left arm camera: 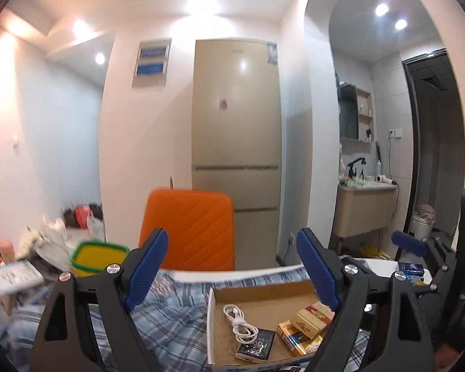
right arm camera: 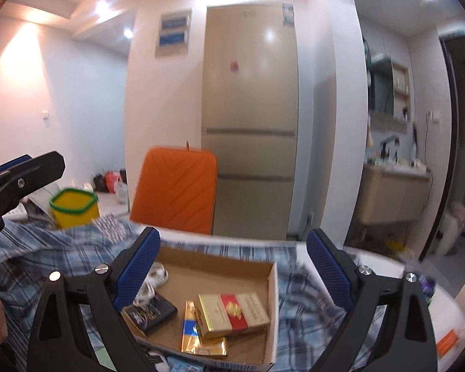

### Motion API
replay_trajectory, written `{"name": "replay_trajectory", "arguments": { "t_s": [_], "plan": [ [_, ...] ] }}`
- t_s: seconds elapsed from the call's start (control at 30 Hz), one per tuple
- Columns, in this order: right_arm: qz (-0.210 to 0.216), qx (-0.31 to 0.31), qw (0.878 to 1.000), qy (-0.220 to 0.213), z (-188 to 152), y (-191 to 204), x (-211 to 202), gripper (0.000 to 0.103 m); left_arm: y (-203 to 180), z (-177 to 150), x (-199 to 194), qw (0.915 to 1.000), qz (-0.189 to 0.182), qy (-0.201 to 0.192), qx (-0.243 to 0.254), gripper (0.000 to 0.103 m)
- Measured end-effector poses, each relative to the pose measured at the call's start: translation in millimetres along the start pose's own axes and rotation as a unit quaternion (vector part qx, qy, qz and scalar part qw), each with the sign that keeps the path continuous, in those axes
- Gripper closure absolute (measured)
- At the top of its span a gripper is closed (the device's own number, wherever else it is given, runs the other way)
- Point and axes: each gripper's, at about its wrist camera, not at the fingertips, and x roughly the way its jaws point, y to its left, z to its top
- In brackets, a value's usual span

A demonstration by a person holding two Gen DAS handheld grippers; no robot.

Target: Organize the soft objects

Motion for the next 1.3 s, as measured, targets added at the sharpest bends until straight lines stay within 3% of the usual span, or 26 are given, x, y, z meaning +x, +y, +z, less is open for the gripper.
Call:
{"name": "replay_trajectory", "arguments": {
  "t_s": [0.23,0.5,0.6,0.73,1.2,1.3],
  "plan": [
    [0.007,0.019,0.998,-0.054,24,-1,-60,0.003,-3,13,-49,0.9994,-0.004,-0.034,0.004,0.017],
    [-0.002,0.026,0.996,-0.079,12,-3,-98,0.0,0,-2,-89,0.9985,-0.006,-0.052,0.014,0.016],
    [-0.013,0.028,0.996,-0.089,3,-3,-105,0.0,3,-11,-97,0.9986,-0.015,-0.049,0.009,0.001],
    [-0.019,0.045,0.994,-0.097,-9,-9,-111,0.0,1,-21,-106,0.9972,0.0,-0.072,0.02,0.0],
    [-0.017,0.037,0.998,-0.049,-49,-3,-95,0.0,-12,-77,-85,0.9987,-0.01,-0.027,0.042,0.0],
    [-0.017,0.031,0.999,-0.041,-53,-1,-92,0.0,-18,-85,-78,0.9979,-0.024,0.0,0.06,0.0]
  ]
}}
